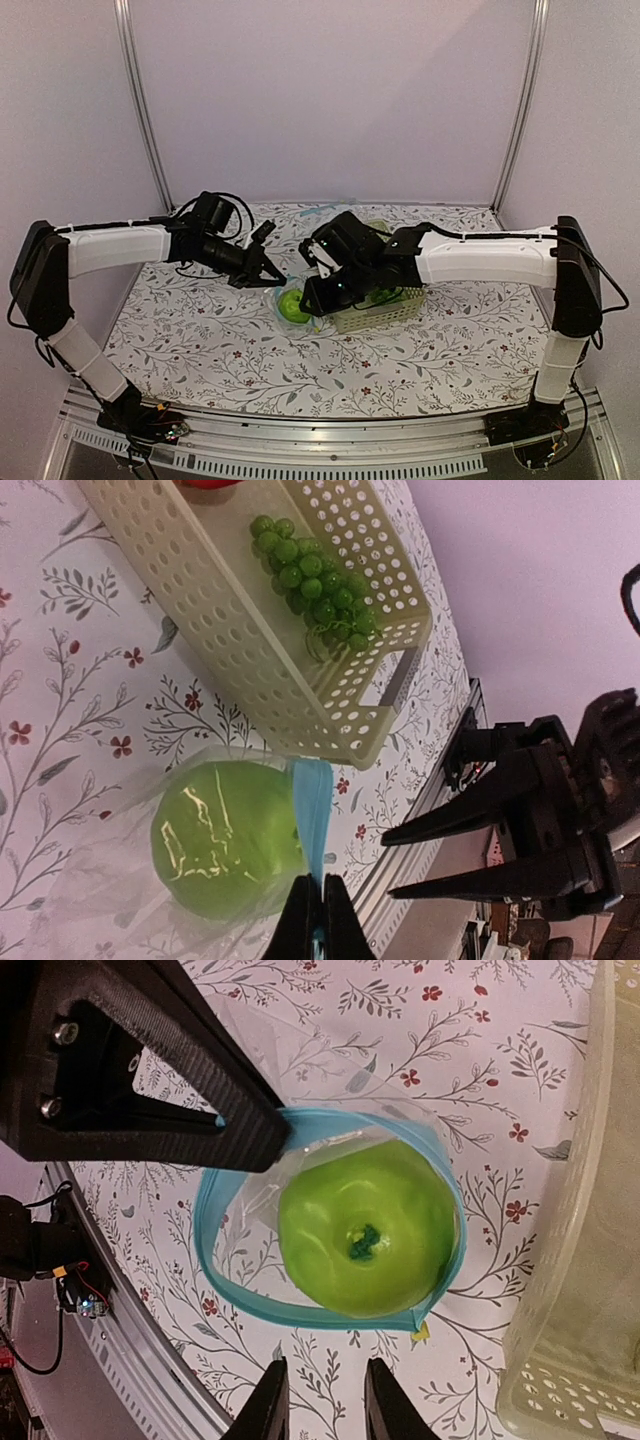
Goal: Place the food in the zip-top bag and seal the zipper
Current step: Adjust the fake fruit in the zipper food storage bag.
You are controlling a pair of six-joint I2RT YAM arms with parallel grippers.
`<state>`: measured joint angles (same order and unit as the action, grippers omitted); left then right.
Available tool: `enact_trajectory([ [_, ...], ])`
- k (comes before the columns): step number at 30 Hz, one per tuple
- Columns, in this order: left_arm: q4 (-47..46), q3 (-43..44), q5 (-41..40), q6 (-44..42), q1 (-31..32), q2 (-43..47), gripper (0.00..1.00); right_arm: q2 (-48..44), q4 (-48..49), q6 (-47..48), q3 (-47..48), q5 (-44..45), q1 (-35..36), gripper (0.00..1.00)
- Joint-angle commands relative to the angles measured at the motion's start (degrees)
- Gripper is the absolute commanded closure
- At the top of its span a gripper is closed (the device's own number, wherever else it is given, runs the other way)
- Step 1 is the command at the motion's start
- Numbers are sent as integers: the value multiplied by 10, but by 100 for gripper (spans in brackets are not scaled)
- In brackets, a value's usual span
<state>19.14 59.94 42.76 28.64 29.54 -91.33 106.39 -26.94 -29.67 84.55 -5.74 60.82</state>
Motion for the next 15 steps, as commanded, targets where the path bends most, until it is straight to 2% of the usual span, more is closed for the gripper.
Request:
enact_trajectory([
  [1,-4,9,12,-15,-7,-15,100,43,42,-11,36,-6,3,74],
  [15,-15,5,37,-8,-7,-13,100,174,66,-6,108,27,3,74],
])
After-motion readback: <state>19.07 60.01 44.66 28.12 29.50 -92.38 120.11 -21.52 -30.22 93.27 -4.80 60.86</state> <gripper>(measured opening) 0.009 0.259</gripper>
